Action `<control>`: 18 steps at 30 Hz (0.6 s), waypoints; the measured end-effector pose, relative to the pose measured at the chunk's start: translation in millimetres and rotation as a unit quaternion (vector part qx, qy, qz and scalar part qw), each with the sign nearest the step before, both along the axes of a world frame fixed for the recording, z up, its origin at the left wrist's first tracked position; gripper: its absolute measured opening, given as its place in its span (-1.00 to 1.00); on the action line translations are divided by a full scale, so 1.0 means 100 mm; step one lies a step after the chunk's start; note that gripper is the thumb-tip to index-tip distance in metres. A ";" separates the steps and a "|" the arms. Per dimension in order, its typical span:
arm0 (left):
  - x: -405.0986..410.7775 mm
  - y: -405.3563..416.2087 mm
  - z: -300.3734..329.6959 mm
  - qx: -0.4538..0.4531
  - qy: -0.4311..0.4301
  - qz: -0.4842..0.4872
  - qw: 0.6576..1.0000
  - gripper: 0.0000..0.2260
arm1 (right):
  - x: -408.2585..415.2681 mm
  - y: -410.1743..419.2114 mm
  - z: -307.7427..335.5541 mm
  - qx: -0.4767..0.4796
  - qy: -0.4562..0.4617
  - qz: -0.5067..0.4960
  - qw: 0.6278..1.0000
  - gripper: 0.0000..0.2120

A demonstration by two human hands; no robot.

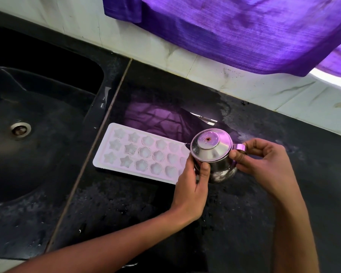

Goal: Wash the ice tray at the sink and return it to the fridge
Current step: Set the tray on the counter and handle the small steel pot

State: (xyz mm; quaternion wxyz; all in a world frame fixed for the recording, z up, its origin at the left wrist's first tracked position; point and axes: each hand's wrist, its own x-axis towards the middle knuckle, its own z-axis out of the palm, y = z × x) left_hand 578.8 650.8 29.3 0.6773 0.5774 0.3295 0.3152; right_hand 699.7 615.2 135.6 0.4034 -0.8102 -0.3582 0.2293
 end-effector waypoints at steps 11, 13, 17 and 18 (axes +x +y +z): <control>-0.02 -0.10 -0.03 -0.019 0.018 -0.014 1.000 -0.54 | -0.05 -0.05 0.04 -0.033 -0.052 0.016 0.998 -0.68; -0.03 -0.11 -0.02 -0.021 0.018 -0.018 0.999 -0.56 | -0.05 -0.04 0.06 -0.036 -0.057 0.018 0.998 -0.69; -0.04 -0.10 0.00 -0.022 0.016 -0.021 0.999 -0.50 | -0.07 -0.03 0.08 -0.040 -0.058 0.018 0.997 -0.71; -0.04 -0.09 -0.01 -0.022 0.015 -0.021 0.999 -0.50 | -0.07 -0.03 0.09 -0.040 -0.059 0.019 0.997 -0.70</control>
